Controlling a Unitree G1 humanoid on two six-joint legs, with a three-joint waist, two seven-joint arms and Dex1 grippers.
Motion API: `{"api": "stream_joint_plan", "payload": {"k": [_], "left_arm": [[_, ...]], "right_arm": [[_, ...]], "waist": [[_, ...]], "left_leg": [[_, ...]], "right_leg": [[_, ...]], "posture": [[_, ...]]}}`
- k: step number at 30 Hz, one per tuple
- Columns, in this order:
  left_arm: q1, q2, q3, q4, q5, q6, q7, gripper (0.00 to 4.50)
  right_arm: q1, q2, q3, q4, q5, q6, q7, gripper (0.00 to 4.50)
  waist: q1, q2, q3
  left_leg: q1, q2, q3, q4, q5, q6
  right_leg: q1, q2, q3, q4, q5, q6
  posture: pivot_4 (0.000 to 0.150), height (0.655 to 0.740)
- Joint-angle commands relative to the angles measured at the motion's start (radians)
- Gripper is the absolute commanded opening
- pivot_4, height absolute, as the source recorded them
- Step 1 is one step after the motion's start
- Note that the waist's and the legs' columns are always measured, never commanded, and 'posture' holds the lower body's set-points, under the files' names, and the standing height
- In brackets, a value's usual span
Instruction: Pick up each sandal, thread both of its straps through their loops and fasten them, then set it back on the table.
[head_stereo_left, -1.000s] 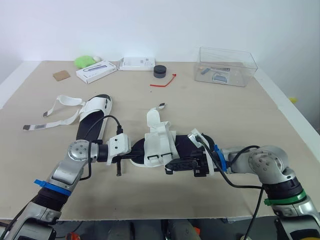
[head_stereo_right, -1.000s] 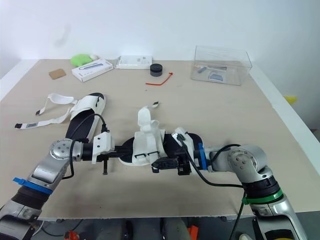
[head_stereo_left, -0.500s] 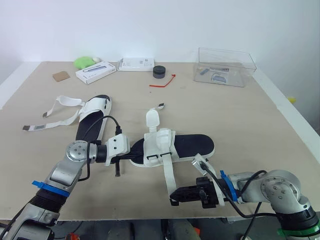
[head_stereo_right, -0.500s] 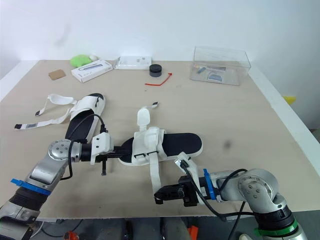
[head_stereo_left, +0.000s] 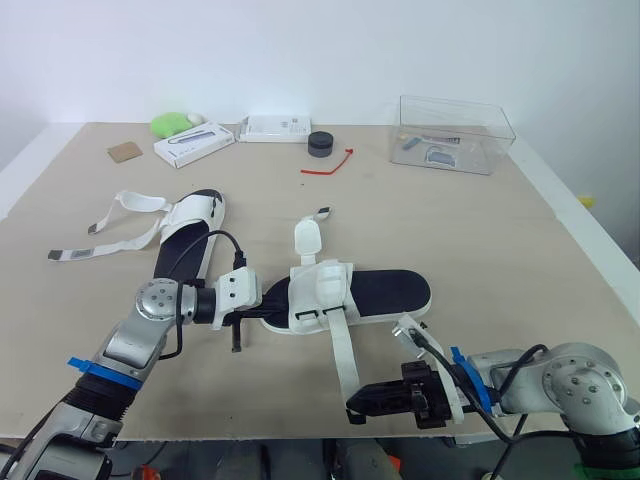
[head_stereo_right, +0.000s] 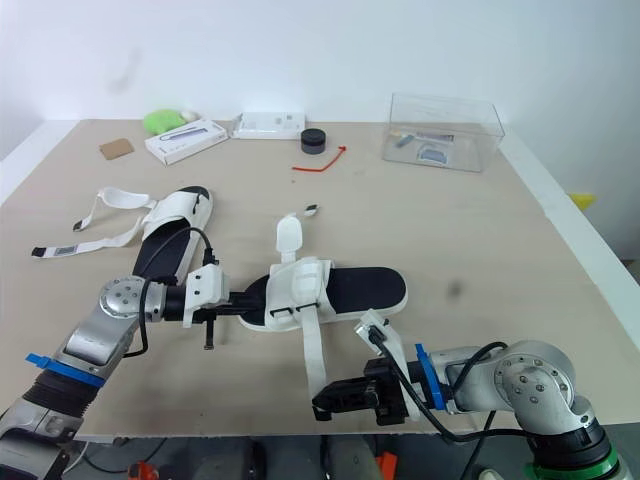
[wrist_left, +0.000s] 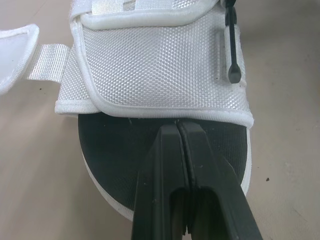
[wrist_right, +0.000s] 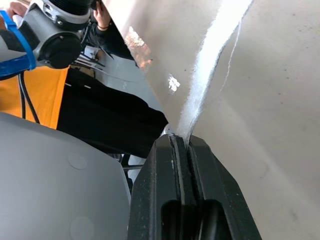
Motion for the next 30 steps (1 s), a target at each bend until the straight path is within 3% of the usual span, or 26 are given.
{"api": "stream_joint_plan", "payload": {"k": [1, 4, 7, 11, 14, 17, 19, 23, 25, 30], "left_arm": [[0.008, 0.004, -0.026, 0.033, 0.043, 0.013, -0.004, 0.00], [0.008, 0.004, -0.028, 0.034, 0.043, 0.012, -0.005, 0.00], [0.007, 0.001, -0.032, 0.035, 0.043, 0.012, -0.006, 0.00], [0.004, -0.003, -0.037, 0.038, 0.043, 0.010, -0.011, 0.00], [0.000, -0.006, -0.039, 0.046, 0.044, 0.005, -0.013, 0.00], [-0.002, -0.008, -0.039, 0.050, 0.045, 0.002, -0.014, 0.00], [-0.001, -0.010, -0.038, 0.050, 0.045, 0.001, -0.016, 0.00], [0.005, -0.007, -0.034, 0.046, 0.047, 0.001, -0.016, 0.00], [0.011, -0.004, -0.033, 0.039, 0.047, 0.005, -0.016, 0.00], [0.023, 0.003, -0.029, 0.025, 0.045, 0.011, -0.017, 0.00]], "right_arm": [[-0.011, -0.021, -0.018, -0.020, 0.037, -0.011, 0.015, 0.37], [-0.037, -0.099, -0.016, -0.055, 0.039, 0.015, 0.114, 1.30], [-0.060, -0.175, -0.006, -0.099, -0.015, -0.013, 0.209, 2.56], [-0.093, -0.309, 0.075, -0.190, -0.347, -0.280, 0.403, 4.37], [-0.100, -0.344, 0.177, -0.159, -0.734, -0.724, 0.534, 4.44], [-0.097, -0.306, 0.241, -0.043, -1.029, -1.163, 0.600, 4.44], [-0.108, -0.268, 0.271, 0.085, -1.240, -1.577, 0.599, 4.44], [-0.147, -0.170, 0.269, 0.340, -1.505, -2.258, 0.495, 4.44], [-0.161, -0.137, 0.272, 0.435, -1.569, -2.453, 0.450, 4.44], [-0.210, -0.083, 0.316, 0.504, -1.610, -2.587, 0.388, 4.44]], "waist": [[0.000, 0.000, 0.000], [0.000, 0.001, 0.000], [0.001, 0.001, 0.000], [0.001, 0.003, -0.001], [0.001, 0.003, -0.001], [0.001, 0.003, -0.002], [0.001, 0.003, -0.001], [0.001, 0.004, -0.001], [0.001, 0.003, -0.001], [0.001, 0.003, -0.001]], "left_leg": [[0.000, 0.000, 0.000, 0.000, 0.000, 0.000], [0.000, 0.000, 0.000, 0.000, 0.000, 0.000], [0.000, -0.001, 0.001, 0.000, 0.000, 0.000], [0.000, -0.001, 0.000, 0.000, 0.000, 0.000], [0.001, -0.001, 0.001, 0.000, 0.000, 0.000], [0.001, -0.001, 0.001, 0.000, 0.000, 0.000], [0.001, -0.001, 0.002, 0.000, 0.000, 0.000], [0.001, -0.001, 0.004, 0.000, 0.000, 0.000], [0.002, -0.002, 0.005, 0.000, 0.000, 0.000], [0.004, -0.001, 0.008, 0.000, 0.000, 0.000]], "right_leg": [[0.000, 0.000, 0.000, 0.000, 0.000, 0.000], [0.000, 0.000, 0.000, 0.000, 0.000, 0.000], [0.000, -0.001, 0.000, 0.000, 0.000, 0.001], [0.000, 0.000, -0.001, 0.000, 0.000, 0.001], [0.000, 0.000, -0.002, -0.001, 0.000, 0.001], [0.000, 0.000, -0.002, -0.001, 0.000, 0.001], [0.000, 0.000, -0.002, -0.001, 0.000, 0.001], [0.000, -0.001, 0.000, -0.001, 0.000, 0.002], [0.000, -0.001, 0.001, -0.001, 0.000, 0.002], [0.001, -0.001, 0.004, 0.001, 0.000, 0.001]], "posture": [[0.150, 0.7400], [0.150, 0.7400], [0.150, 0.7400], [0.150, 0.7400], [0.150, 0.7400], [0.150, 0.7400], [0.150, 0.7400], [0.150, 0.7400], [0.150, 0.7400], [0.150, 0.7400]]}}
